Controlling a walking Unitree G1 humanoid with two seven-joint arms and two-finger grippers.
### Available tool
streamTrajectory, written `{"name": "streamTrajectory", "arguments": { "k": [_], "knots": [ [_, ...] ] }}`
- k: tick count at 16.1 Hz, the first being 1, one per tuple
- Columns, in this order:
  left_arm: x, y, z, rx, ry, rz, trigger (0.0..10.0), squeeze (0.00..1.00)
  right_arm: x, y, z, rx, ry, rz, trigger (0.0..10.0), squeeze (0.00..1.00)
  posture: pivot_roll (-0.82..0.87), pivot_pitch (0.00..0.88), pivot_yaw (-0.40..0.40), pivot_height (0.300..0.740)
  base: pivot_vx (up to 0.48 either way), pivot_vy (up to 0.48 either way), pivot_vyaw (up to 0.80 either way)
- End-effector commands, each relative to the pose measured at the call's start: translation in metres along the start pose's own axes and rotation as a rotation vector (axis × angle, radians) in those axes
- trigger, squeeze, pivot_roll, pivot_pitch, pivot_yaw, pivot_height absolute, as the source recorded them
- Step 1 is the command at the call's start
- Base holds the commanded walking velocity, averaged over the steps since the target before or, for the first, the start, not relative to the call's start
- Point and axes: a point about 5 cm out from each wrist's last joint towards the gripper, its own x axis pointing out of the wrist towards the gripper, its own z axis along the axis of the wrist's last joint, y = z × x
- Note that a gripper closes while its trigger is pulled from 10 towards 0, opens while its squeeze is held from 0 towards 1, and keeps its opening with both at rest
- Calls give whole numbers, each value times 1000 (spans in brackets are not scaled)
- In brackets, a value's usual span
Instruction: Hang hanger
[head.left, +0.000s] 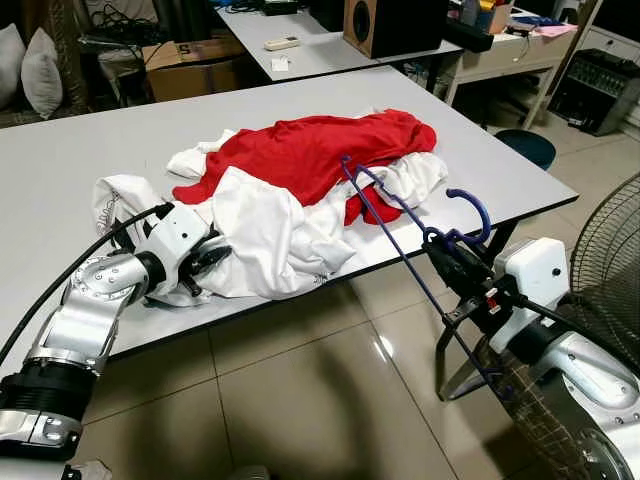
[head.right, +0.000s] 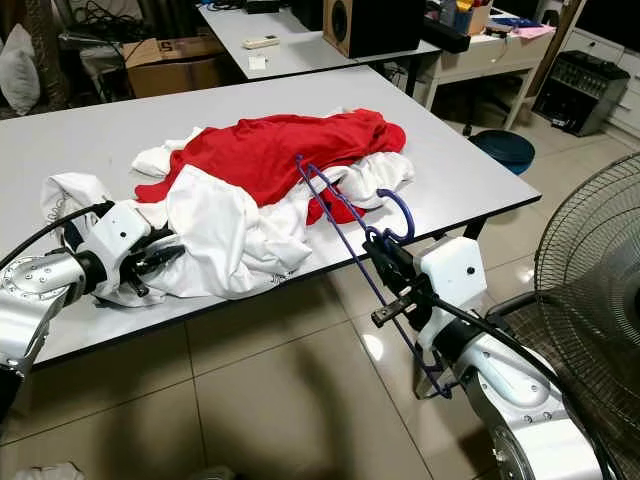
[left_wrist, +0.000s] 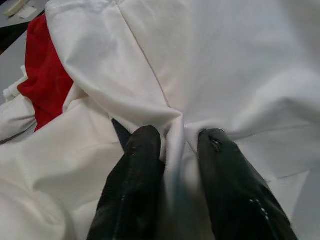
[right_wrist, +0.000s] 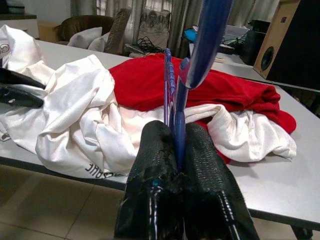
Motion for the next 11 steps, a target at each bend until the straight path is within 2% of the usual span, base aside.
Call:
{"name": "streamTrajectory", "arguments": {
  "k": [1,3,6,8,11],
  "knots": [
    [-2,2,1,6,-6,17,0,0,0,0,5,-25,-16,13,10000,0,-29,0,17,740,0,0,0],
    [-1,-3,0,-4,-4,-8,0,0,-1,-1,6,-26,-17,6,10000,0,-34,0,16,740,0,0,0],
    [0,-6,3,-84,-45,-14,0,0,-3,-2,6,-28,-14,-6,10000,0,-44,0,14,740,0,0,0],
    [4,2,9,-124,-71,24,0,0,-6,-3,8,-31,-13,-21,10000,0,-57,0,18,740,0,0,0],
    [5,7,10,-112,-59,13,0,0,-10,-4,8,-34,-6,-36,10000,0,-70,0,23,740,0,0,0]
  ]
}}
